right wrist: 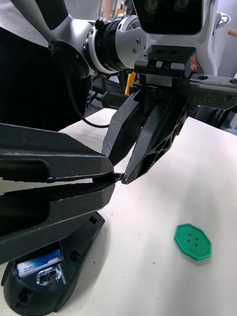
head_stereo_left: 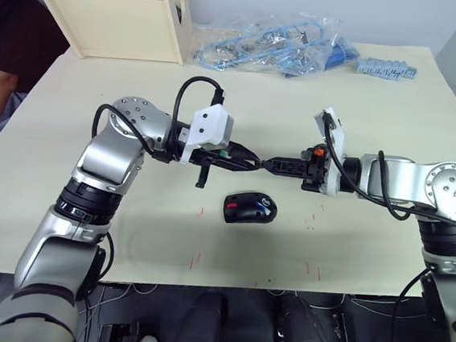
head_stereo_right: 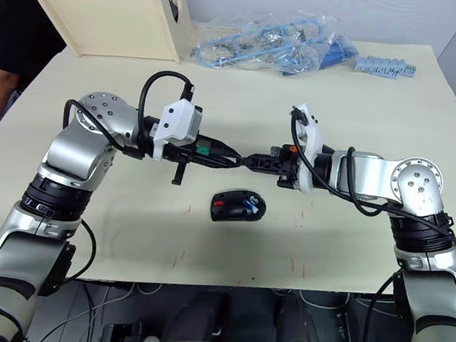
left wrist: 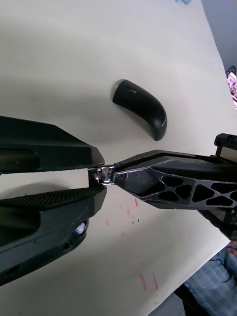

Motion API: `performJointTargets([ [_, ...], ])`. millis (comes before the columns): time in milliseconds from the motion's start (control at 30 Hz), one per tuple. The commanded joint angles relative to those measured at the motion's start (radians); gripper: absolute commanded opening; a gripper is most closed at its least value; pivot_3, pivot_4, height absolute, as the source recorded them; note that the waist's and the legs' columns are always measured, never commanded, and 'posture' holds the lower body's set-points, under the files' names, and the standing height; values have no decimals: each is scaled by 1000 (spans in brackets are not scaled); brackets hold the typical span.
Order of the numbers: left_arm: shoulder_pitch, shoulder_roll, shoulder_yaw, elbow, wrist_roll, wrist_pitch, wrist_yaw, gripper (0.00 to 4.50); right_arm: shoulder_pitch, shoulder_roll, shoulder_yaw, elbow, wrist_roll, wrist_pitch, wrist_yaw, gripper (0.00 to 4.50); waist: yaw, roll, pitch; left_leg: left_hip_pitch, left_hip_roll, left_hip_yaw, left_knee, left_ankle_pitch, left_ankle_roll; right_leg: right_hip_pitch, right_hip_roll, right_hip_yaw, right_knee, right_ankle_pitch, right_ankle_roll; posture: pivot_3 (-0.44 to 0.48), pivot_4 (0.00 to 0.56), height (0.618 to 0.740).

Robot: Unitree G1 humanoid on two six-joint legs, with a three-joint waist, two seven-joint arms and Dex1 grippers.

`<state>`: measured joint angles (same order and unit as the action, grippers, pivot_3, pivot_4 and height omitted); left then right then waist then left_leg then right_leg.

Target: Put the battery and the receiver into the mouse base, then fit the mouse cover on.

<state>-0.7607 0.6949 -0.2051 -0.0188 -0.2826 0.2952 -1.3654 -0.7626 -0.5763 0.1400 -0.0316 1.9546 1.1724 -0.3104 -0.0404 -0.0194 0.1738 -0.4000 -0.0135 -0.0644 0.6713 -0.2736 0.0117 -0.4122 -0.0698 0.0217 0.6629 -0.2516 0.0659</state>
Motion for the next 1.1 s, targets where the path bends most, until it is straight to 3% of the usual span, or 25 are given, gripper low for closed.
performJointTargets([
  [33, -1, -3, 44, -46, -53, 53, 21, 1014, -22, -8, -16, -38, 18, 4, 11, 0, 0, 0, 0, 0, 0, 0, 0, 0, 0, 0, 0, 0, 0, 0, 0, 0, 150, 740],
  [67, 10, 1, 57, -56, -72, 88, 33, 1208, -17, -20, -18, -43, 18, 7, 14, 0, 0, 0, 0, 0, 0, 0, 0, 0, 0, 0, 0, 0, 0, 0, 0, 0, 150, 740],
  [267, 74, 22, 106, -116, -136, 209, 85, 4161, 21, -88, -27, -75, 18, 12, 42, 0, 0, 0, 0, 0, 0, 0, 0, 0, 0, 0, 0, 0, 0, 0, 0, 0, 150, 740],
  [300, 107, 28, 119, -136, -152, 230, 94, 4338, 44, -114, -39, -90, 18, 12, 55, 0, 0, 0, 0, 0, 0, 0, 0, 0, 0, 0, 0, 0, 0, 0, 0, 0, 150, 740],
  [600, 334, 46, 205, -228, -221, 255, 150, 4338, 252, -241, -132, -221, -57, -20, 181, 0, 3, 0, 0, 0, 1, 0, 0, 0, 0, 0, 0, 0, 0, 0, 0, 0, 150, 740],
  [1100, 687, 34, 338, -295, -237, 142, 243, 4338, 668, -275, -350, -364, -415, -140, 540, 0, 21, 0, 0, 2, 3, 2, 0, 0, 0, 1, 0, 2, 0, 0, 0, 0, 150, 740],
])
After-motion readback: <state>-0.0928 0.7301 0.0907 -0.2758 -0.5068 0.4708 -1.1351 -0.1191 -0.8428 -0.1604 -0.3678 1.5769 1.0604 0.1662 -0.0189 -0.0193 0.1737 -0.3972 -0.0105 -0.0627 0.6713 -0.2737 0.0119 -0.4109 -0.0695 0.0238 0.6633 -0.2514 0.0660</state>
